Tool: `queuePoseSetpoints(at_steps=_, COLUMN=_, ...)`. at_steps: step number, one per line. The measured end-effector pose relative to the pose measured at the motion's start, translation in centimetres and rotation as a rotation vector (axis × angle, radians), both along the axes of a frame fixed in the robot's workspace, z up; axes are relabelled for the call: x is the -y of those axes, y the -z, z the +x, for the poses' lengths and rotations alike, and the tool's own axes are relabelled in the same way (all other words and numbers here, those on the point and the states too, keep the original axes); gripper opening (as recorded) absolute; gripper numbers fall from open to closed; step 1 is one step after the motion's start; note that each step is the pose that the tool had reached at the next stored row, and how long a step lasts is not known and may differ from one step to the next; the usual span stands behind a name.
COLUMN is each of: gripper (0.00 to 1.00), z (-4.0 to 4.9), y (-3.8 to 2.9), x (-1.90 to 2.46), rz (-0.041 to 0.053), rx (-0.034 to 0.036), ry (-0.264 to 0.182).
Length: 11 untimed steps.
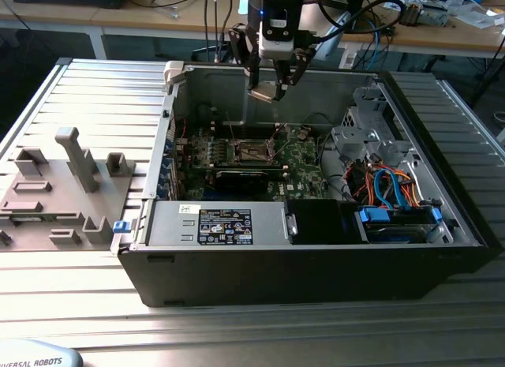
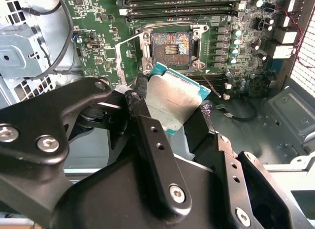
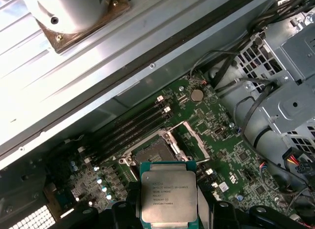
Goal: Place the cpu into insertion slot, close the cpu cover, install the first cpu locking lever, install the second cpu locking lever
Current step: 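Place the cpu into insertion slot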
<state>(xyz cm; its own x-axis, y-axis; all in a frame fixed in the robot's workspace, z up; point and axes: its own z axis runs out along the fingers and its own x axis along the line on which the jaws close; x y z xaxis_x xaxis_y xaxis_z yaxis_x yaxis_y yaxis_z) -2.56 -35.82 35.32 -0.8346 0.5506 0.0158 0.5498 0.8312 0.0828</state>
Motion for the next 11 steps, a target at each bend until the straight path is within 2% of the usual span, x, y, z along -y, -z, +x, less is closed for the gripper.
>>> queuePoseSetpoints(at_steps=11, gripper=0.54, z=0.0, y=0.0, x=0.0, rz=-0.0002, rx=0.0, ry=0.015)
